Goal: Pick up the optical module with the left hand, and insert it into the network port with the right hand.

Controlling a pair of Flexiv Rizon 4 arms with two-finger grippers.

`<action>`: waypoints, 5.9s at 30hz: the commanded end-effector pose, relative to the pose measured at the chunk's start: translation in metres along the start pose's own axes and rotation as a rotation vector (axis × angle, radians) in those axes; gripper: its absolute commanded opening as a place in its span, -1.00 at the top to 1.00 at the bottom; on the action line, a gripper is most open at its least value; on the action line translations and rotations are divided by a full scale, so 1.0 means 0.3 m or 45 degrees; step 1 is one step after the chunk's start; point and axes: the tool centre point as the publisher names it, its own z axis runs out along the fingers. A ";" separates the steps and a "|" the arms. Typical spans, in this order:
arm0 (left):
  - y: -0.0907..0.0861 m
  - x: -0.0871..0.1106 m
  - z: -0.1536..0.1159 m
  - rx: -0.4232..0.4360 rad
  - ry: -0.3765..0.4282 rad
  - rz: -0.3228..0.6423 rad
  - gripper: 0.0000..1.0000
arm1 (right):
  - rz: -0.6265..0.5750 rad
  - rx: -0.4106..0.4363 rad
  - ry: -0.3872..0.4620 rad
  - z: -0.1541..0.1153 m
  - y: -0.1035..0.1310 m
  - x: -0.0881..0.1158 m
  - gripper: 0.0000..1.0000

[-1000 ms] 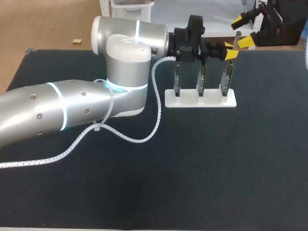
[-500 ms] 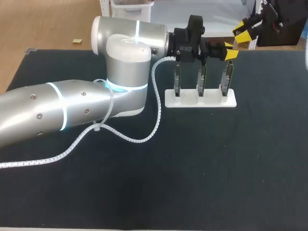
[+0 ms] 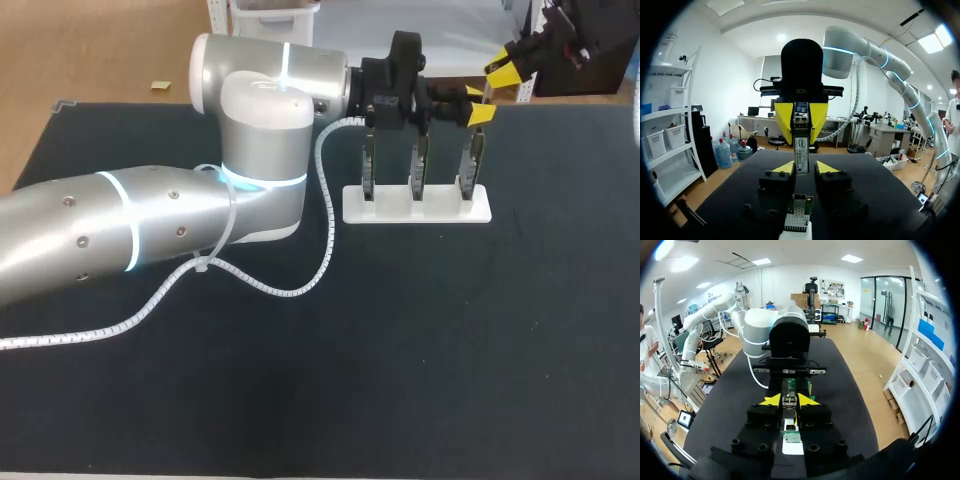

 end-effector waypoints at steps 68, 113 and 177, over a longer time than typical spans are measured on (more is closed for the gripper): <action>-0.022 0.110 -0.079 0.014 0.543 -0.029 -1.00 | 0.001 0.018 -0.002 -0.008 0.001 0.013 1.00; -0.018 0.116 -0.079 0.021 0.557 -0.024 -1.00 | -0.003 0.018 -0.004 -0.009 0.000 0.011 1.00; -0.029 0.119 -0.073 0.045 0.572 -0.026 -1.00 | -0.009 0.071 0.040 0.018 0.006 0.048 1.00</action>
